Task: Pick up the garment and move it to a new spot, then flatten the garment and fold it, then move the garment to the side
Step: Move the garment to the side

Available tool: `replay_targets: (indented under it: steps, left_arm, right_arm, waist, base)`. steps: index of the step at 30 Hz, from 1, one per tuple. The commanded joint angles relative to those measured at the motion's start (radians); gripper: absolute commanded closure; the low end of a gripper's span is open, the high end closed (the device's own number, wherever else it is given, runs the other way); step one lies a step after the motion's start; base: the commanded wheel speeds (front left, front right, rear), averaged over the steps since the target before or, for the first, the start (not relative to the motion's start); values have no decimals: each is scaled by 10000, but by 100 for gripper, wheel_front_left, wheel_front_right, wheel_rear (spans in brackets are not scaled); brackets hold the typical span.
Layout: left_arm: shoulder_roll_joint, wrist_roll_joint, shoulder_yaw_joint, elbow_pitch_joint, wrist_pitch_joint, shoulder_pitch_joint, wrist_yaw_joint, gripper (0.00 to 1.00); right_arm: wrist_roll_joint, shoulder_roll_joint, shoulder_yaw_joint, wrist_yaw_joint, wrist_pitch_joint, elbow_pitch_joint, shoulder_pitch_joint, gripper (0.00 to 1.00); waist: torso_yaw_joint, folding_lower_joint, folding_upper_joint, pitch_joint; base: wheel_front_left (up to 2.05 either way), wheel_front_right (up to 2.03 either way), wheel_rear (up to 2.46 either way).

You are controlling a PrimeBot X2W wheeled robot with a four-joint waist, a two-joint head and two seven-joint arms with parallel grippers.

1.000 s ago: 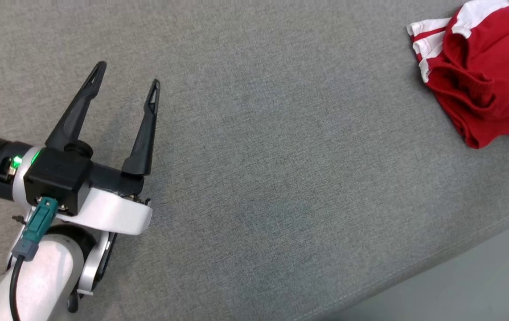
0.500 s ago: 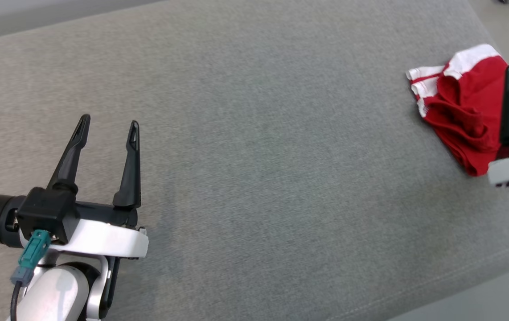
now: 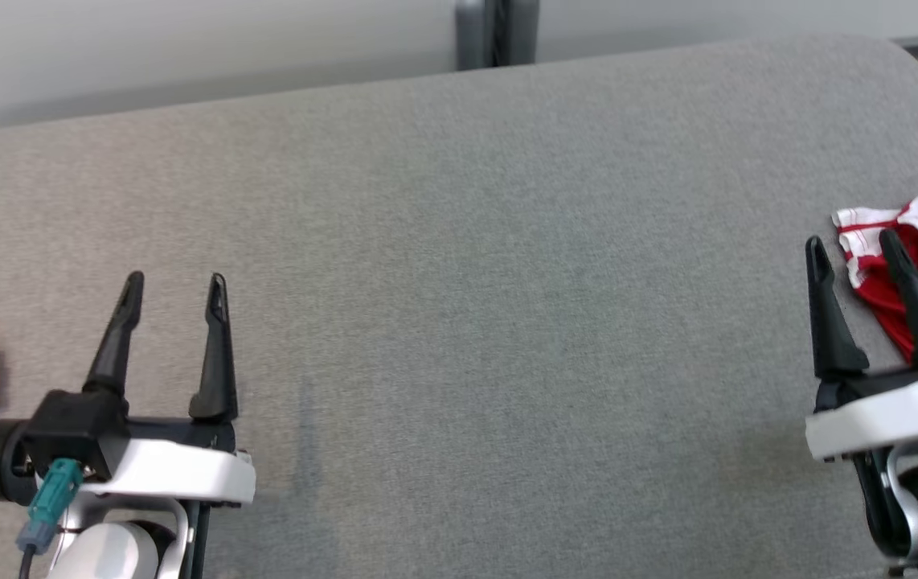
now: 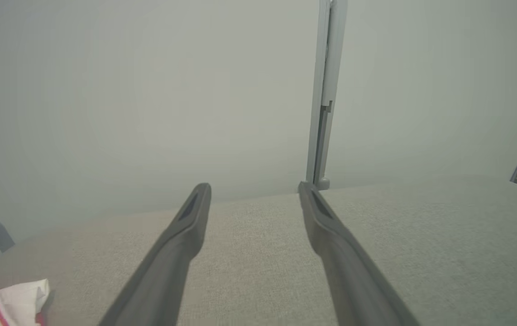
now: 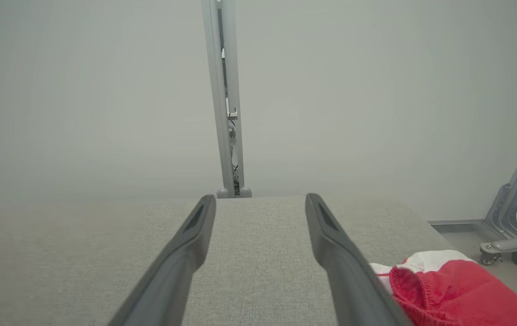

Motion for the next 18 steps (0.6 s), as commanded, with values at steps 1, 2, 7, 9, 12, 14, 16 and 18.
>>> replay_targets:
  steps: [1,2,7,9,12,14,16,18]
  left_arm:
    - [-11,-56,-39,87,-27,170,-4,0]
    - [4,-69,-67,107,-7,284,4,0]
    - [27,-161,-146,184,71,675,49,0]
    - [12,-187,-211,193,106,845,67,0]
    - [6,-229,-300,219,155,1073,67,0]
    - [19,-261,-349,260,208,1200,85,0]
    - [30,-294,-400,290,243,1309,100,0]
    - [51,-330,-437,327,285,1440,115,0]
  right_arm:
    - [-67,14,-82,-7,153,-157,383,0]
    - [-85,53,-107,-7,220,-275,581,0]
    - [-142,149,-180,-7,506,-594,1294,0]
    - [-169,197,-212,-7,581,-745,1597,0]
    - [-163,275,-307,-7,742,-907,2021,0]
    - [-181,308,-328,-5,807,-1018,2254,0]
    - [-199,326,-349,-7,852,-1100,2471,0]
    - [-222,353,-369,-5,945,-1145,2682,0]
  waist:
    - [394,0,0,-478]
    - [439,0,0,-584]
    - [531,0,0,-981]
    - [571,0,0,-1155]
    - [620,0,0,-1384]
    - [642,0,0,-1532]
    - [663,0,0,-1688]
    - [682,0,0,-1887]
  base:
    - [0,0,0]
    - [0,0,0]
    - [0,0,0]
    - [0,0,0]
    - [0,0,0]
    - [0,0,0]
    - [0,0,0]
    - [0,0,0]
